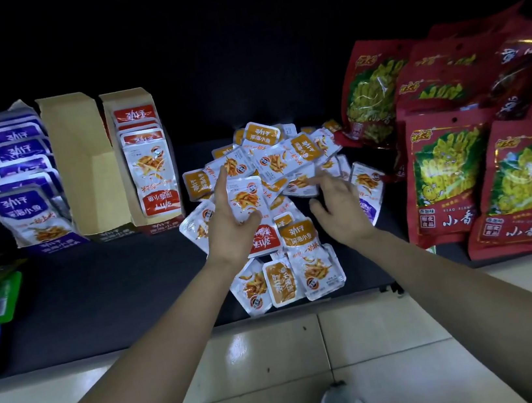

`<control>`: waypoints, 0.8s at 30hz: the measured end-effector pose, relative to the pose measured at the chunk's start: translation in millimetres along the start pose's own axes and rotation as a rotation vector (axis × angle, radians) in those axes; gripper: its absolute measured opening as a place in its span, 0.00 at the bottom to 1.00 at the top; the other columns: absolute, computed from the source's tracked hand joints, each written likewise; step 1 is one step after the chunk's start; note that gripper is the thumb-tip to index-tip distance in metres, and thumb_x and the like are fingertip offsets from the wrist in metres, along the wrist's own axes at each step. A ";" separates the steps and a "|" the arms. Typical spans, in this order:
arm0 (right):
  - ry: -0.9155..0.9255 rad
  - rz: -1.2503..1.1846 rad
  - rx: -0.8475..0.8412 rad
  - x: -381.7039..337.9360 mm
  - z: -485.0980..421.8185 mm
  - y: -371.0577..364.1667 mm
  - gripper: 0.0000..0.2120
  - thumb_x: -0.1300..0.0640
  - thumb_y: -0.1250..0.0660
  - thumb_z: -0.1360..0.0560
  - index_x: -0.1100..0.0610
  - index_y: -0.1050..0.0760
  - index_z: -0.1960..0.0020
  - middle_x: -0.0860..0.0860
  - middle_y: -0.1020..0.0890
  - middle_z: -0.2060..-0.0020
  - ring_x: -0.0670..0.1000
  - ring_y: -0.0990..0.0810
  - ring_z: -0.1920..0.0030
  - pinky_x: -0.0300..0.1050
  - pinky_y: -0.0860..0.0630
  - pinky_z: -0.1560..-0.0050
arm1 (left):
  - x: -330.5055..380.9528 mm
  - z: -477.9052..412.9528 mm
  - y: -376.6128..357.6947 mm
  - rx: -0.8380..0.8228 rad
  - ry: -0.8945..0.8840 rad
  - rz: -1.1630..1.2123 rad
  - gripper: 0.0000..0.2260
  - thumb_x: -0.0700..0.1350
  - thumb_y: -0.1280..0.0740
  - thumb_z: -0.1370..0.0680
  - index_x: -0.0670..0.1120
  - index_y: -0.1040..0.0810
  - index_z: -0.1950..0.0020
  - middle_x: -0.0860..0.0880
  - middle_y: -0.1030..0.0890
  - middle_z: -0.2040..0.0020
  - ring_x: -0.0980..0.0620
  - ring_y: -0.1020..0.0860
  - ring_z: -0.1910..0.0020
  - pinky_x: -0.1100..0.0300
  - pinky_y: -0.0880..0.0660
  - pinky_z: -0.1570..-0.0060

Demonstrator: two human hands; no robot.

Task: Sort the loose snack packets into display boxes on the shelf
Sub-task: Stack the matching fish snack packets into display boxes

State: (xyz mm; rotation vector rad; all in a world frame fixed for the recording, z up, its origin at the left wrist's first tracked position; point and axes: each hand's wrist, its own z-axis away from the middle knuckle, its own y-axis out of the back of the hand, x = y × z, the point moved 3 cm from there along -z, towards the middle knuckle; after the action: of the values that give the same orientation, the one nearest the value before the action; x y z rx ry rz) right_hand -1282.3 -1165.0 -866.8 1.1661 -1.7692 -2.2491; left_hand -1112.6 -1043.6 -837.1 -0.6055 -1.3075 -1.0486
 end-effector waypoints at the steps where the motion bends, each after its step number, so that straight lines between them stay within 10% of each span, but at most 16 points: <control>1: 0.016 -0.031 -0.004 -3.2 1.8 0.5 0.17 0.60 0.40 0.20 0.57 0.31 0.32 0.56 0.27 0.32 0.56 0.30 0.33 0.47 0.45 0.32 | -0.3 -0.1 -0.3 0.002 -0.005 -0.004 0.37 0.33 0.35 0.21 0.52 0.51 0.20 0.58 0.44 0.25 0.90 0.40 0.58 0.83 0.34 0.61; 5: 0.010 -0.194 0.172 -2.1 -2.6 19.0 0.16 0.67 0.39 0.23 0.59 0.26 0.37 0.55 0.18 0.45 0.55 0.21 0.44 0.52 0.25 0.42 | -2.3 -1.4 -0.3 0.004 -0.011 -0.029 0.37 0.34 0.35 0.21 0.53 0.51 0.20 0.55 0.45 0.22 0.89 0.38 0.56 0.83 0.34 0.61; 8: -0.121 0.045 0.164 9.6 -14.0 22.6 0.27 0.62 0.33 0.25 0.60 0.35 0.27 0.57 0.27 0.33 0.59 0.30 0.33 0.56 0.32 0.35 | -2.7 -2.4 -0.8 -0.002 0.004 -0.029 0.37 0.35 0.34 0.21 0.55 0.51 0.20 0.55 0.45 0.21 0.82 0.33 0.46 0.82 0.33 0.60; 12: -0.230 0.152 -0.009 15.1 -18.1 10.8 0.40 0.50 0.28 0.26 0.60 0.46 0.23 0.58 0.34 0.28 0.61 0.37 0.29 0.55 0.37 0.33 | -2.9 -2.3 -3.9 -0.001 0.003 -0.010 0.37 0.34 0.35 0.21 0.54 0.51 0.20 0.53 0.45 0.21 0.85 0.32 0.63 0.80 0.31 0.64; 19: 0.013 0.250 0.204 14.0 -17.8 19.7 0.24 0.52 0.25 0.30 0.60 0.27 0.38 0.55 0.17 0.54 0.59 0.19 0.53 0.51 0.26 0.53 | -8.4 -4.3 -2.8 0.004 0.007 -0.004 0.37 0.34 0.34 0.21 0.54 0.51 0.20 0.53 0.44 0.21 0.82 0.31 0.67 0.80 0.31 0.65; 24: 0.240 0.304 0.283 8.2 -9.8 32.4 0.06 0.62 0.28 0.30 0.59 0.24 0.56 0.53 0.22 0.74 0.56 0.23 0.74 0.43 0.28 0.74 | -6.4 -4.4 -2.2 0.013 0.007 -0.013 0.38 0.34 0.34 0.21 0.54 0.51 0.20 0.54 0.45 0.21 0.87 0.39 0.54 0.84 0.34 0.60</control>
State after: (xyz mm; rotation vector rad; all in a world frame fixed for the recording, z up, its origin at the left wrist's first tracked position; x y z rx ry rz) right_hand -1295.3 -1187.9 -844.1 1.0639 -2.0457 -1.6605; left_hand -1112.0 -1046.6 -844.5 -0.5840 -1.3129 -1.0519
